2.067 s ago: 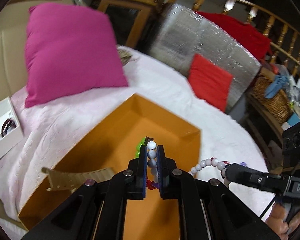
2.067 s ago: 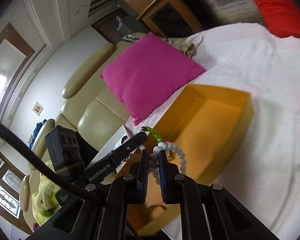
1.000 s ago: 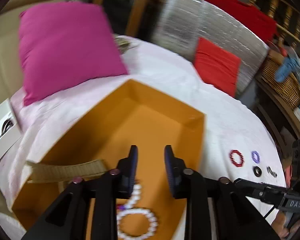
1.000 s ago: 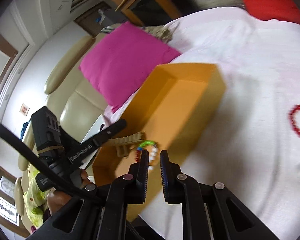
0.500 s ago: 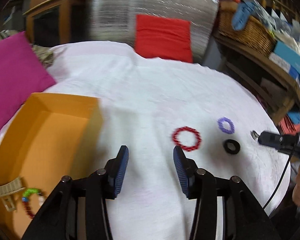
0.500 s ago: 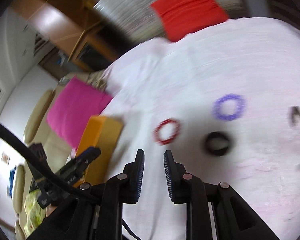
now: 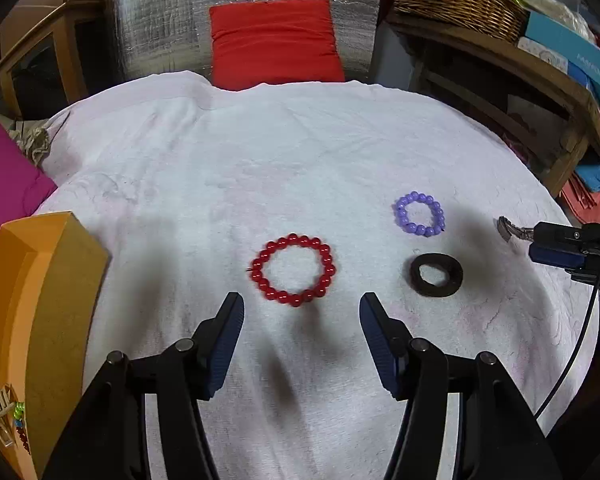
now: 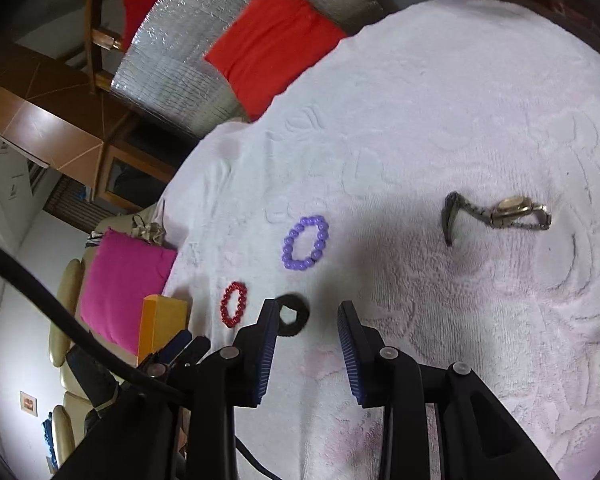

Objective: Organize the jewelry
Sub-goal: 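Move both grippers back over the red bracelet and black hair tie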

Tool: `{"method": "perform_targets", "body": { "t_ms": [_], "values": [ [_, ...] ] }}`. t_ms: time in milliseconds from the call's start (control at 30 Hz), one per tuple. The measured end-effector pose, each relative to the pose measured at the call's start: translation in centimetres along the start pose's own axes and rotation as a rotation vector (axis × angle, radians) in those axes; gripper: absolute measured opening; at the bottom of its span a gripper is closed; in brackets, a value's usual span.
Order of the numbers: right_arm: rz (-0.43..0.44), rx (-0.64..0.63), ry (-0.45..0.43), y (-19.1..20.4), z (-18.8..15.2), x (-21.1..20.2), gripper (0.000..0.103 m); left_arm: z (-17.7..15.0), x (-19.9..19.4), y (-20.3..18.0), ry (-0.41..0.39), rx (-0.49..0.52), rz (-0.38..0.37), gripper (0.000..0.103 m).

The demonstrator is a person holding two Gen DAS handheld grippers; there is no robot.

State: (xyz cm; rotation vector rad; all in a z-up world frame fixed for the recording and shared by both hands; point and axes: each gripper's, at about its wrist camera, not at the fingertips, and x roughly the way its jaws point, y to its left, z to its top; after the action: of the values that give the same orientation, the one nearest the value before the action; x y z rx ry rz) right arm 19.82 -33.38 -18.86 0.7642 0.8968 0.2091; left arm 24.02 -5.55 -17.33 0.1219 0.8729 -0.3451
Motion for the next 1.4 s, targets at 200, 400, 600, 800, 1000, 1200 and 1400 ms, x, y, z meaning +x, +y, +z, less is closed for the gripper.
{"method": "perform_targets", "body": {
  "t_ms": [200,400,600,800,1000,1200,1400],
  "values": [
    [0.011,-0.031,0.042,1.1,-0.5,1.7,0.034,-0.3,-0.1,-0.9,-0.009,0.053,0.040,0.064],
    [-0.003,-0.048,0.070,2.1,-1.1,3.4,0.034,-0.2,-0.7,-0.2,-0.027,0.036,0.056,0.064],
    [-0.022,-0.056,0.087,2.9,-1.5,4.9,0.034,-0.1,-0.9,0.5,-0.033,0.022,0.079,0.064],
    [-0.036,-0.063,0.097,3.5,-1.9,5.8,0.034,-0.2,-1.1,0.6,-0.039,0.034,0.100,0.064],
    [-0.040,-0.057,0.095,3.5,-1.9,6.1,0.034,-0.2,-0.9,0.6,-0.032,0.042,0.113,0.064],
    [-0.040,-0.045,0.095,3.0,-1.8,6.1,0.034,-0.2,-0.5,0.3,-0.019,0.058,0.122,0.065],
    [-0.033,-0.040,0.095,2.7,-1.7,6.2,0.034,-0.3,0.2,0.1,0.007,0.075,0.144,0.065]
  ]
}}
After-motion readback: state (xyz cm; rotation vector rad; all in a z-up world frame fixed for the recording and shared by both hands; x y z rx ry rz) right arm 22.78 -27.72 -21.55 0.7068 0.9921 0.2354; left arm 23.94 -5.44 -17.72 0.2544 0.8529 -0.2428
